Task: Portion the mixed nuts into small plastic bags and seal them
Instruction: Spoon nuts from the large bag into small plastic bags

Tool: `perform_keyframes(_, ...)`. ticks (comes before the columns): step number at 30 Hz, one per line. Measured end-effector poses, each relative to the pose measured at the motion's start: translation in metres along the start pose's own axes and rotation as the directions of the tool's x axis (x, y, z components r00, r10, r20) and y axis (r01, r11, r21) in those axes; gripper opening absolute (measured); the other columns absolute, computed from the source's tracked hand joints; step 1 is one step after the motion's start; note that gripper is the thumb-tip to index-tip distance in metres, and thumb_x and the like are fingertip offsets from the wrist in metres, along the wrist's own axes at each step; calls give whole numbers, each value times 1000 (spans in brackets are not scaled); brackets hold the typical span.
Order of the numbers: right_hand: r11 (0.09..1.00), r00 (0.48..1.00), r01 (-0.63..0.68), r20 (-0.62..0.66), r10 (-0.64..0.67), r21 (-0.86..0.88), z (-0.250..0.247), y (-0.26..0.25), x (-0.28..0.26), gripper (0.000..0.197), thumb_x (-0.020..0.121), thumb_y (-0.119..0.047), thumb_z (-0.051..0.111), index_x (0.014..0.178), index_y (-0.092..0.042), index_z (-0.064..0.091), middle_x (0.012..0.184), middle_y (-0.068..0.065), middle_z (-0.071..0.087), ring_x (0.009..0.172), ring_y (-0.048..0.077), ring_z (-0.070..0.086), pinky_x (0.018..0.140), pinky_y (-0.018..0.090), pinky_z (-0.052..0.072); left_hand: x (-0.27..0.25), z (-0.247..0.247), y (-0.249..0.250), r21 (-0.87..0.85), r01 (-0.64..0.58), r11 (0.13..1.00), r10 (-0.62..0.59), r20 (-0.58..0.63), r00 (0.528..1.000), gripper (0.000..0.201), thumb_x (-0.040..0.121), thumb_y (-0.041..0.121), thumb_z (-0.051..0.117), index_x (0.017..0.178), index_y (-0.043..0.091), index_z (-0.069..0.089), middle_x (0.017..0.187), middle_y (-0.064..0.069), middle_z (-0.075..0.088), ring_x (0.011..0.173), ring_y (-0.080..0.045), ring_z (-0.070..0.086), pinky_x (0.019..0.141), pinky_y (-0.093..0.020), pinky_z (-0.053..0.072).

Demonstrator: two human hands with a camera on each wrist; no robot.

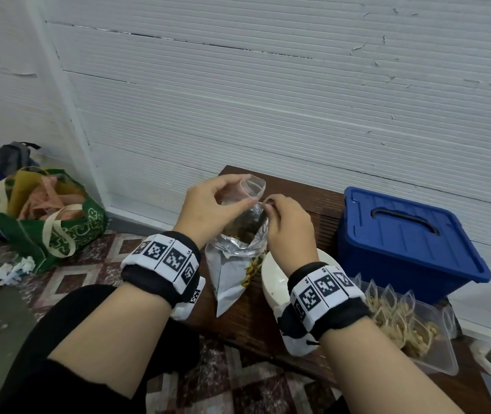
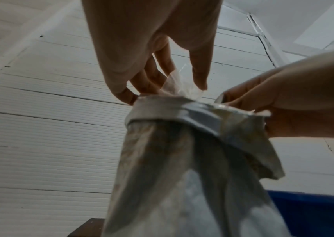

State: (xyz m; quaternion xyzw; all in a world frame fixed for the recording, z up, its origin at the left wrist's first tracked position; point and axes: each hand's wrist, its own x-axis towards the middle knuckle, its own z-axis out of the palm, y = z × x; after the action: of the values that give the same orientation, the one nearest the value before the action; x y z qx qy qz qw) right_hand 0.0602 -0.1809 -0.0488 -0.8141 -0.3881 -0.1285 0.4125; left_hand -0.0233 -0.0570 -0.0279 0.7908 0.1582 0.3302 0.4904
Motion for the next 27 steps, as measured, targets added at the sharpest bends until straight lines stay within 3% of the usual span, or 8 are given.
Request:
perform_keyframes(3, 999, 998, 44, 35, -44, -5, 4, 3, 0, 16, 95, -11, 48, 88, -5, 61, 82, 8, 61, 79, 25, 55, 72, 39, 44, -3, 2, -6, 37, 16, 999, -17, 35, 999, 39, 76, 26, 80, 113, 31, 68, 94, 14, 69, 87, 7, 62, 78, -9, 49)
perform_keyframes(8, 999, 999, 8, 38, -10, 36, 3, 6, 0, 17, 95, -11, 50, 83, -4, 61, 78, 8, 62, 77, 24, 55, 70, 38, 43, -3, 0, -13, 47, 43, 998, -44, 8, 999, 35, 77, 29, 80, 110, 33, 69, 94, 11, 70, 88, 0, 65, 82, -17, 54)
perform_keyframes(11, 996, 999, -43, 28, 41, 79, -2, 8, 1, 18, 95, -12, 51, 84, -3, 62, 76, 7, 62, 74, 21, 54, 67, 33, 40, -2, -4, -14, 38, 55, 998, -55, 4, 998, 37, 76, 32, 80, 112, 33, 69, 94, 11, 69, 89, -3, 66, 81, -18, 54)
perform_keyframes(14, 996, 998, -25, 53, 21, 84, 1, 7, -4, 19, 95, -12, 53, 78, -6, 57, 67, 0, 53, 66, 18, 49, 59, 26, 29, -2, -7, -15, 18, 60, 998, -60, 9, 998, 38, 77, 31, 79, 113, 32, 68, 99, 8, 70, 93, -5, 66, 83, -18, 53)
perform_keyframes(17, 995, 996, -14, 88, 5, 101, 10, 5, -14, 22, 94, -13, 55, 75, -5, 59, 65, 2, 57, 64, 19, 52, 60, 30, 37, 0, -8, -16, 0, 76, 997, -76, 9, 997, 38, 78, 30, 78, 115, 29, 68, 102, 6, 70, 94, -5, 66, 84, -20, 55)
perform_keyframes(22, 972, 987, -149, 87, 135, 182, 9, 9, -13, 18, 95, -14, 55, 83, -4, 66, 69, 6, 64, 65, 18, 56, 60, 27, 40, -1, -6, -16, -43, 85, 995, -84, 16, 996, 39, 79, 27, 77, 117, 24, 68, 103, 4, 70, 96, -5, 67, 86, -22, 55)
perform_keyframes(27, 909, 943, -320, -4, 333, 267, 2, 9, -7, 19, 95, -9, 51, 78, -7, 61, 64, -7, 52, 60, 3, 46, 55, 8, 35, -3, -6, -10, -51, 87, 995, -84, 47, 995, 39, 78, 29, 76, 116, 27, 67, 104, 5, 70, 97, -4, 66, 88, -23, 54)
